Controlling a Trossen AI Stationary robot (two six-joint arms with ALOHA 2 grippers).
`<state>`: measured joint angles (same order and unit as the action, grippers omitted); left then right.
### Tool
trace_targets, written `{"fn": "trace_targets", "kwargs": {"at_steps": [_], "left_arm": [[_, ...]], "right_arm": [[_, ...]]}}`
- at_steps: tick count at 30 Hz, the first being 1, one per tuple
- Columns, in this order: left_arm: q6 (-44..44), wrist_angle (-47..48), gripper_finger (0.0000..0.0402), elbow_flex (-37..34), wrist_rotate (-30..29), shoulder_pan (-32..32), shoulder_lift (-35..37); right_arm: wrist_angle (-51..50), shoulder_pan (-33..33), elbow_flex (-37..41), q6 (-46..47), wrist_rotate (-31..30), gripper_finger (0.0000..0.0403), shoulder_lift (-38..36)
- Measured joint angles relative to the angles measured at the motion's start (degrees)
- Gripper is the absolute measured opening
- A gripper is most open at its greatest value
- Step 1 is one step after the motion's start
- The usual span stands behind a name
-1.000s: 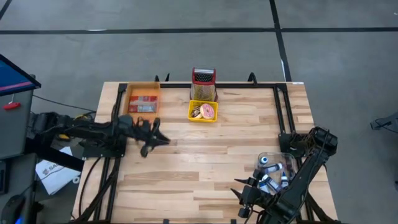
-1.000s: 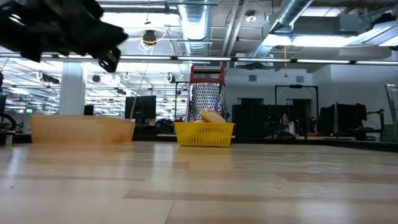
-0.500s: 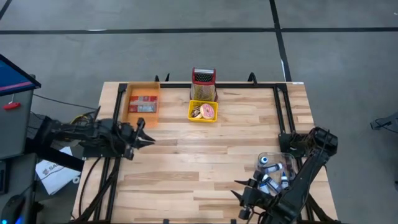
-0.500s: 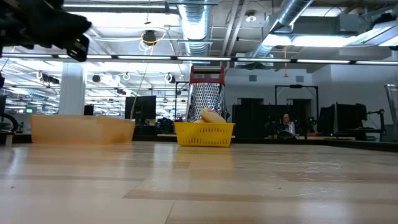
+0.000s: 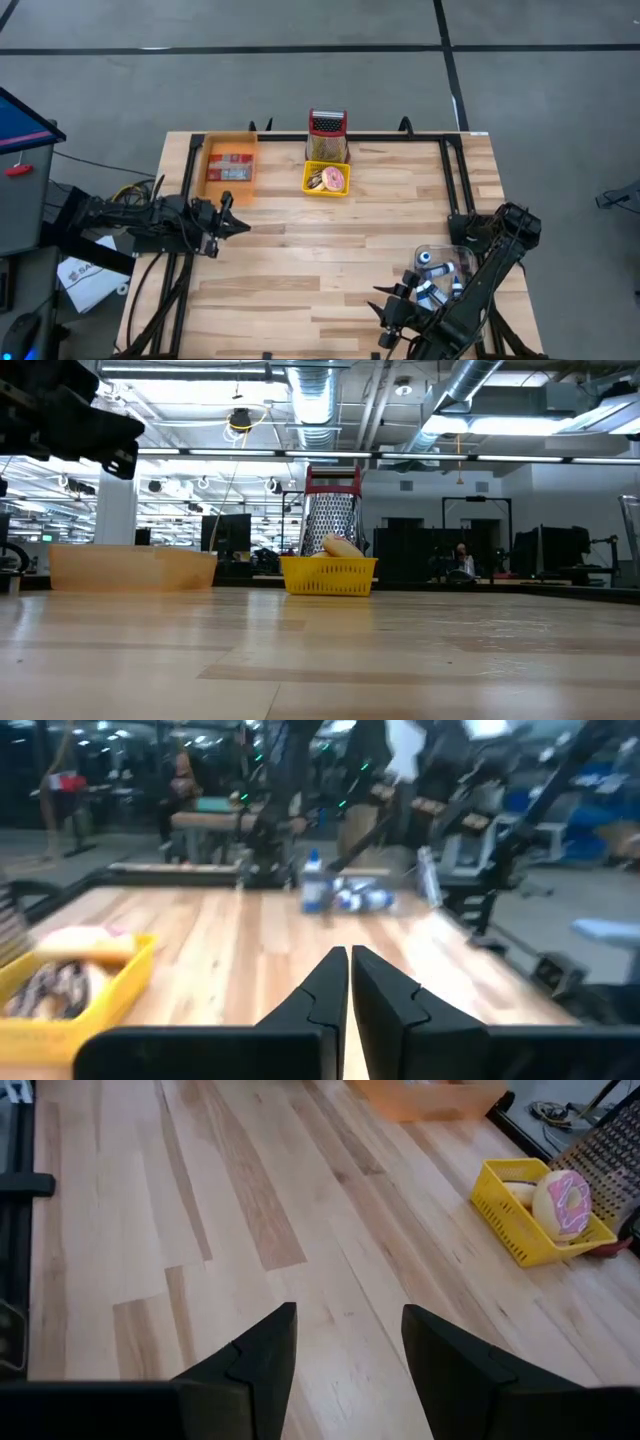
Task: Pick & Place Food Item
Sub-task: Return to Home Position
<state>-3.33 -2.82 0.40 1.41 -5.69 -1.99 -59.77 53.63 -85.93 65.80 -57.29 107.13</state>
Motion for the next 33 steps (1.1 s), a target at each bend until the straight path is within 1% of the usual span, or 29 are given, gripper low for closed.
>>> {"fn": "trace_targets", "kwargs": {"at_steps": [4,7,9,10,12,14,16,18,20,22,23,25,27,29,33], "left_arm": [[1.3,0.8,0.0008,0.0,-1.0,0.0,0.2],[1.4,0.8,0.0008,0.0,-1.8,0.0,0.2],[0.8,0.5,0.001,0.0,-4.1,0.0,0.2],[-0.7,0.4,0.0011,0.0,-6.6,0.0,0.2],[-6.2,-0.3,0.0013,0.0,-11.3,0.0,-0.1],[-9.1,-0.8,0.0014,0.0,-12.5,0.0,-0.9],[-9.1,-2.0,0.0015,0.0,-12.5,0.0,-1.5],[-9.0,-2.6,0.0014,0.0,-12.5,0.0,-2.0],[-9.0,-2.6,0.0013,0.0,-12.5,0.0,-2.4],[-9.0,-2.8,0.0012,0.0,-12.5,0.0,-2.7],[-9.0,-2.7,0.0012,0.0,-12.5,0.0,-2.9],[-9.0,-2.7,0.0012,0.0,-12.5,0.0,-3.3],[-9.0,-2.7,0.0011,0.0,-12.5,0.0,-3.6],[-9.0,-2.8,0.0011,0.0,-12.5,0.0,-3.8],[-9.0,-2.8,0.0011,0.0,-12.5,0.0,-3.8]], "right_arm": [[0.1,0.8,0.0,-2.0,-1.4,0.0175,0.0],[0.2,1.4,0.0,-3.7,-4.1,0.0175,0.0],[0.3,1.3,0.0,-4.8,-6.8,0.0175,0.0],[0.2,1.0,0.0,-5.0,-7.5,0.0175,0.0],[0.2,-0.2,0.0,-5.9,-7.3,0.0175,0.0],[0.3,-1.6,0.0,-6.5,-6.7,0.0175,0.0],[1.3,-3.2,0.0,-8.2,-5.3,0.0175,0.0],[6.0,-5.1,1.0,-12.2,-4.4,0.0175,0.0],[15.4,-7.4,3.3,-20.2,-3.8,0.0175,0.0],[27.5,-10.4,6.1,-30.3,-0.2,0.0175,0.0],[34.8,-12.4,7.7,-35.8,3.5,0.0175,0.0],[48.6,-16.5,11.2,-45.9,12.9,0.0175,0.0],[58.3,-20.5,13.7,-53.1,21.1,0.0175,0.0],[63.4,-24.4,14.3,-58.2,26.5,0.0175,0.0],[68.9,-31.7,14.3,-68.1,35.2,0.0175,0.0]]}}
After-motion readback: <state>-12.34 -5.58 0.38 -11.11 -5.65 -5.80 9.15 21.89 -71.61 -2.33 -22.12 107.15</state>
